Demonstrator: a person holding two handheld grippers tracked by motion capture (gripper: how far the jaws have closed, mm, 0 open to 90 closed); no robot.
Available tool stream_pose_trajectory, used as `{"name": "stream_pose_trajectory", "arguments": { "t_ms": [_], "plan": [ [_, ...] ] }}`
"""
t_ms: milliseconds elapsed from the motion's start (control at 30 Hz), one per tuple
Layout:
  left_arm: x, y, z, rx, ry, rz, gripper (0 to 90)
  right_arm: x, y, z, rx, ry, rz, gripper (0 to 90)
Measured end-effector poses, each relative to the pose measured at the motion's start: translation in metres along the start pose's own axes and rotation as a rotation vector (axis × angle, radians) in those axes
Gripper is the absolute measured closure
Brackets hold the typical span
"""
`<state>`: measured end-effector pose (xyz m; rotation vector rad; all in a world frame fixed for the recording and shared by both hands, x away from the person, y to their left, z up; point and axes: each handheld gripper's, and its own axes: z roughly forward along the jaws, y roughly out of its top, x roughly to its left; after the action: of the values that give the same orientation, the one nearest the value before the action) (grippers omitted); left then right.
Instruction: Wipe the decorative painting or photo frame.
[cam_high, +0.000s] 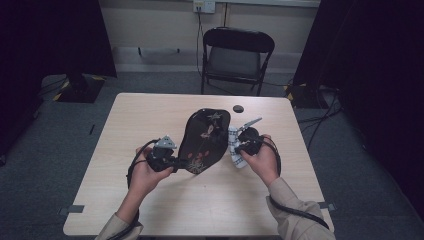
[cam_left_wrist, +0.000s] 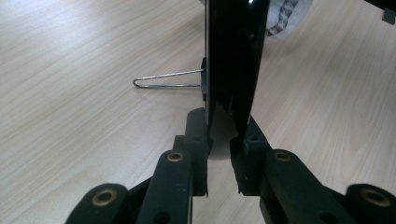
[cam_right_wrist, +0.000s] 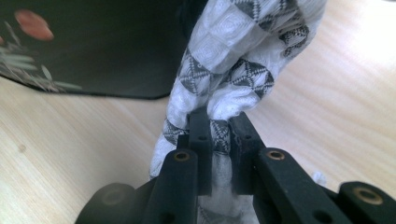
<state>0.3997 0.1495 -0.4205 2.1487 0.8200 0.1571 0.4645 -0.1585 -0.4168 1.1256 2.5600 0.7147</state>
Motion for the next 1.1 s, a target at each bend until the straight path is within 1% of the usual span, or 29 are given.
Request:
{"name": "stream_pose_trajectory", "arguments": {
  "t_ms": [100, 133, 300, 333, 433, 500, 700, 733, 833, 967, 1100],
  "plan": [
    [0.000, 0.000, 0.000, 0.000, 0.000, 0.000, 78.3, 0.000, -0.003, 0.003, 0.012, -0.003, -0.003, 82.5],
    [0.000, 0.000, 0.000, -0.001, 0.001, 0.000, 78.3, -0.001, -0.007, 0.007, 0.025, -0.013, -0.004, 82.4],
    [0.000, 0.000, 0.000, -0.005, 0.004, 0.003, 78.3, -0.004, -0.012, 0.012, 0.040, -0.021, -0.003, 82.4],
    [0.000, 0.000, 0.000, -0.002, 0.003, 0.004, 78.2, -0.004, -0.013, 0.014, 0.056, -0.039, -0.014, 82.4],
    [0.000, 0.000, 0.000, -0.004, 0.004, 0.001, 78.3, -0.005, -0.015, 0.016, 0.064, -0.045, -0.017, 82.4],
    [0.000, 0.000, 0.000, -0.003, 0.003, -0.002, 78.2, -0.004, -0.016, 0.019, 0.080, -0.066, -0.033, 82.4],
    [0.000, 0.000, 0.000, -0.006, 0.005, -0.003, 78.1, 0.002, -0.017, 0.023, 0.081, -0.055, -0.054, 82.3],
    [0.000, 0.000, 0.000, -0.006, 0.006, -0.005, 78.1, 0.006, -0.018, 0.026, 0.089, -0.039, -0.068, 82.2],
    [0.001, 0.000, 0.000, -0.007, 0.007, -0.008, 78.1, 0.012, -0.019, 0.027, 0.086, -0.013, -0.080, 82.2],
    [0.000, 0.000, 0.000, -0.007, 0.008, -0.009, 78.1, 0.019, -0.021, 0.026, 0.090, 0.008, -0.105, 82.0],
    [0.000, 0.000, 0.000, -0.009, 0.008, -0.012, 78.2, 0.023, -0.025, 0.024, 0.096, 0.028, -0.117, 82.0]
  ]
}}
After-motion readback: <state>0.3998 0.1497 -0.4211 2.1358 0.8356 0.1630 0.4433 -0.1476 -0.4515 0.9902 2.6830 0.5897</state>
